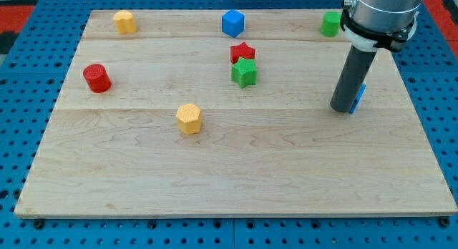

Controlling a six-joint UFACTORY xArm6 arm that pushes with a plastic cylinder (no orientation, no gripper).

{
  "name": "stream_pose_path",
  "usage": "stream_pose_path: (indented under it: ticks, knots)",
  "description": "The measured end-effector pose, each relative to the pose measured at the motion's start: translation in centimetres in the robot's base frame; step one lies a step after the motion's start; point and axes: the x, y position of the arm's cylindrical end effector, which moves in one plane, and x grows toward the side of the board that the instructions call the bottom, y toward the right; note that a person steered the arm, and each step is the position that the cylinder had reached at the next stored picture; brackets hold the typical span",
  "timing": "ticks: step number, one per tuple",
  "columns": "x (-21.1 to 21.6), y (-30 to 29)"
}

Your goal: Place the red star vertical to the triangle

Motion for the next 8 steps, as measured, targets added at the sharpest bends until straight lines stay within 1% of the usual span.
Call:
stream_pose_path:
  ticks: [2, 3, 4, 5, 7, 8]
  knots:
    - [-2.2, 0.7]
    - [-3.9, -5.5]
    - [-7.0, -5.3]
    - [-9.7, -1.3]
    - [-11.5, -1.1]
    - [-14.6, -5.5]
